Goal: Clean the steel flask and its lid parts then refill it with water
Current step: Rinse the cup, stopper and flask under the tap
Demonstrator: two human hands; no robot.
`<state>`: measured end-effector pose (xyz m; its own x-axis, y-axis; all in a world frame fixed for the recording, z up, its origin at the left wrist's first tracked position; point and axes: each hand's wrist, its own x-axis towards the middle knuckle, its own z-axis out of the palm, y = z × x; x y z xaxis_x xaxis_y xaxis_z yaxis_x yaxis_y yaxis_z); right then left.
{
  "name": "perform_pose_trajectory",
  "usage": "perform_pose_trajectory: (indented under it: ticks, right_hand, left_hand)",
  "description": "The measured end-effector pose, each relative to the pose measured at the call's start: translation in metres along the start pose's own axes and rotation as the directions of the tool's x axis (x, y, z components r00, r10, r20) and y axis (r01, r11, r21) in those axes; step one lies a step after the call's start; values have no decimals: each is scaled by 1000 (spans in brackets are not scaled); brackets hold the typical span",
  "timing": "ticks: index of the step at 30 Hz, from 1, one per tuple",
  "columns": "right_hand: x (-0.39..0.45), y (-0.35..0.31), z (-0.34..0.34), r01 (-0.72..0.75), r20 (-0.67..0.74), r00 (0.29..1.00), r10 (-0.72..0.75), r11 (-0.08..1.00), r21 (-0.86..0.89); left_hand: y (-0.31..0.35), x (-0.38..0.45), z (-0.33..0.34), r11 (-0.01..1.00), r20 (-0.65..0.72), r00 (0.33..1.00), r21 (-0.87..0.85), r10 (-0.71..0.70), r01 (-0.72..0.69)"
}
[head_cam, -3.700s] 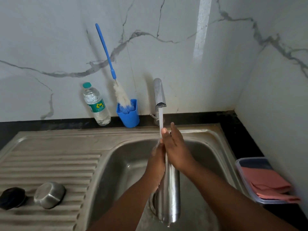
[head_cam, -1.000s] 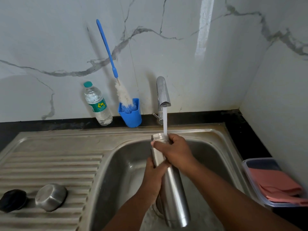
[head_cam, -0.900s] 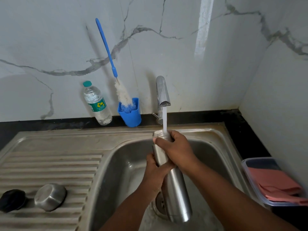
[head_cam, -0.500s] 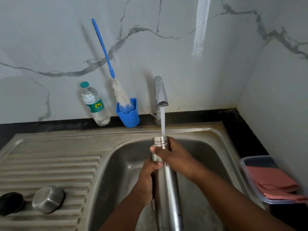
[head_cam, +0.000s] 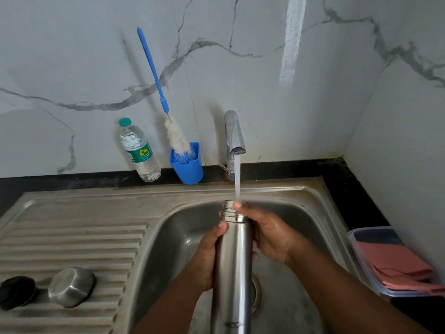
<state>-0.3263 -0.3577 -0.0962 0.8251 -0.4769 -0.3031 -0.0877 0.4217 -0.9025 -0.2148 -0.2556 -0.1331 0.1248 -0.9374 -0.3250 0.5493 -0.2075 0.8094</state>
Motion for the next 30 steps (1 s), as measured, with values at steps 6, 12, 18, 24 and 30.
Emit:
perform_pose_trajectory:
  ticks: [6,12,18,24,30]
  right_hand:
    - [3,12,11,181,-313,939,-142,979,99]
    - [8,10,31,217,-356,907,-225,974,-62]
    - [19,7,16,140,-536,829,-162,987,-82]
    - [21,-3,13,82,-293,946,-136,978,-190]
    - [-14,54,18,160,-72,968,-241,812,-561]
  left_hand:
    - [13,8,20,943,-224,969,331,102,-23]
    - [-29,-1,26,929,-379,867,301,324,-216]
    - [-38,1,7,884,-182,955,449,236,-133]
    - [-38,4,11,943,-307,921,298,240,-147]
    - [-24,-1,10,1000,-343,939,26,-4,14]
